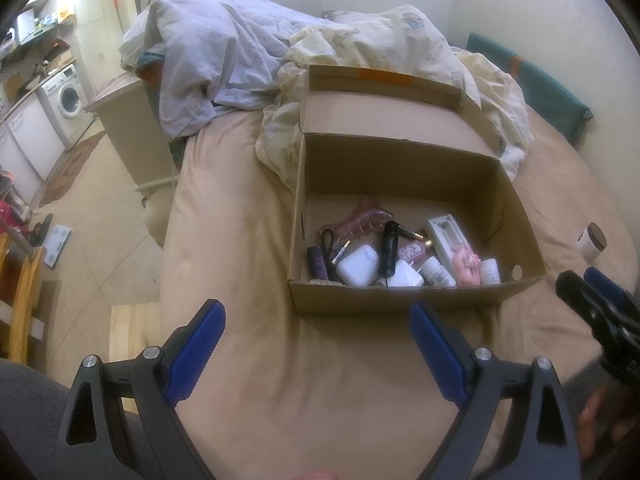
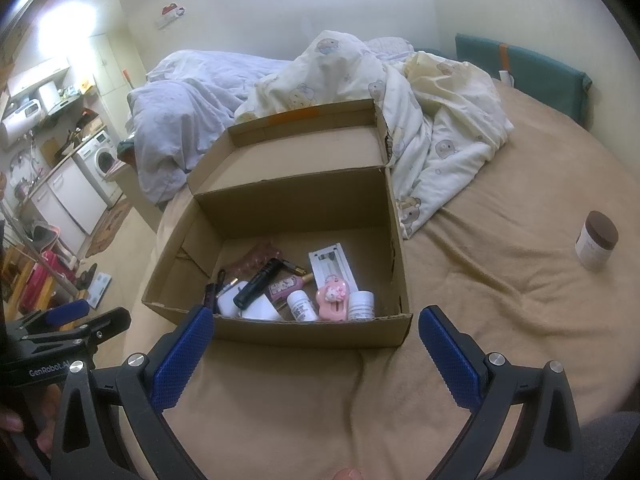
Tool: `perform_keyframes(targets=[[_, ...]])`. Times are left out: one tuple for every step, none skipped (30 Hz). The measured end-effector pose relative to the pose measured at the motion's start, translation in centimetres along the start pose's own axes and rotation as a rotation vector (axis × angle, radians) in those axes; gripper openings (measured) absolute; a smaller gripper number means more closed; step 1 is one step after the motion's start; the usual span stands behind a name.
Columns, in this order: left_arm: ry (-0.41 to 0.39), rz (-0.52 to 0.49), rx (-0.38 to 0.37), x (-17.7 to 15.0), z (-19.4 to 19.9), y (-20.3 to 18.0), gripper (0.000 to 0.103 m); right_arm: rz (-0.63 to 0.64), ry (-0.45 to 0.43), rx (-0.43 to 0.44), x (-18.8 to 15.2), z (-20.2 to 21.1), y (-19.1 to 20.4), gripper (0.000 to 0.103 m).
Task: Organize rigid objects
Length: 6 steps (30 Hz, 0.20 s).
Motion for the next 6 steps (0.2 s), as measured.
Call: perform_keyframes(targets=[[-0.003, 0.001, 0.001, 0.04, 0.00, 0.01, 0.092, 0.000, 0.000, 0.001, 0.00, -0.02, 0.00, 0.103], [-0.004, 0.004, 0.002, 0.05, -0.01, 0.10, 0.092, 0.000, 0.001, 0.001, 0.00, -0.01, 0.00, 0.103], [-0.005, 0.008, 0.001, 0.06, -0.03, 0.13, 0.092, 0.001, 0.001, 0.001, 0.00, -0.01, 0.00, 0.103], [-0.004, 0.010, -0.001, 0.05, -0.04, 0.13, 0.092, 0.001, 0.001, 0.000, 0.00, -0.01, -0.01, 0.103], [-0.002, 0.012, -0.002, 0.01, -0.08, 0.13, 0.092, 0.001, 0.000, 0.001, 0.01, 0.00, 0.00, 0.103], [-0.001, 0.013, -0.002, -0.02, -0.09, 0.17, 0.092, 0.001, 0.000, 0.001, 0.01, -0.01, 0.00, 0.103]])
Point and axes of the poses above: each gripper's, at about its wrist camera, not at the fingertips, and z roughly against the way its jaws point, y to its left, x to its top, the point moved 10 cm from there along -z, roughly the way its jaws point, and after that the axes turned 7 degrees about z, right-handed, at the moved point
